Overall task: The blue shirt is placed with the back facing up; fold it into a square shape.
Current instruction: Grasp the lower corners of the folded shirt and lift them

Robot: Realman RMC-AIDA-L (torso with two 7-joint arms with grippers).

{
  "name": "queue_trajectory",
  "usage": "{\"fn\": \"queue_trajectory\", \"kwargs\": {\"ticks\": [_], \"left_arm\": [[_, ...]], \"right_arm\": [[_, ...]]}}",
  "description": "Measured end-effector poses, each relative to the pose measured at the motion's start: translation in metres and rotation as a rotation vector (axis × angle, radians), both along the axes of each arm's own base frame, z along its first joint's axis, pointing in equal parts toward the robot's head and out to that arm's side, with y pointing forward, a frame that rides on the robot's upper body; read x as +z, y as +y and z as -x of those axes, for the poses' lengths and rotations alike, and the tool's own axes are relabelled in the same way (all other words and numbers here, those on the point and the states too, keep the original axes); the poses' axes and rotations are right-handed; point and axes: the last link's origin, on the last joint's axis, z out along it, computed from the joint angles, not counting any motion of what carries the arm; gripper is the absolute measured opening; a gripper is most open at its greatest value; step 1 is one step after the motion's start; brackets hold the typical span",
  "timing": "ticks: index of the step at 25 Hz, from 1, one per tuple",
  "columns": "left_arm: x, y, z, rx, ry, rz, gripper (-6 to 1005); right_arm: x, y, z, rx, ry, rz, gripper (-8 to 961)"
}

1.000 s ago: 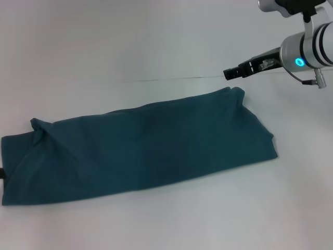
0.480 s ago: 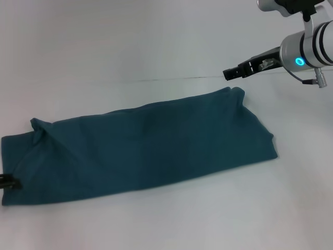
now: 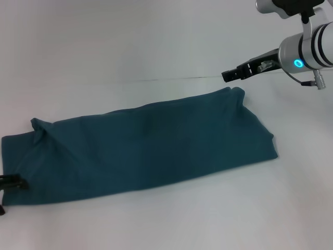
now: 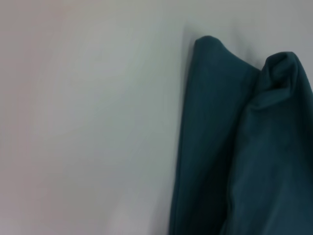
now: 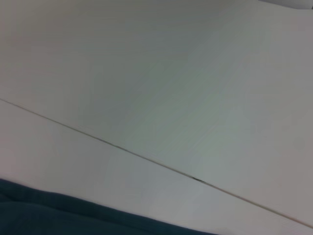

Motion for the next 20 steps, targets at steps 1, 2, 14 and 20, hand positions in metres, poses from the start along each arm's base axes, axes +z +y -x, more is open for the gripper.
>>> {"fn": "queue_trajectory", "kwargs": {"ticks": [1,2,14,20], "left_arm": [[-0.001,0.001,0.000,0.000,-0.001,0.001,936],[-0.002,0.002,0.000,-0.002,-0.001,0.001,936],[-0.006,0.014,-0.010,-0.037,-0.005,0.016,935],[-0.006,0.018,-0.014,-0.077,0.007,0.021,919]], "right_arm": [[0.000,0.000,0.000,0.000,0.000,0.000,930],[0.000,0.000,0.000,0.001,0.000,0.001,930],[-0.003,-0.001,0.001,0.001,0.004,0.003,930],[-0.003,-0.001,0.001,0.001,0.004,0.004,929]]}}
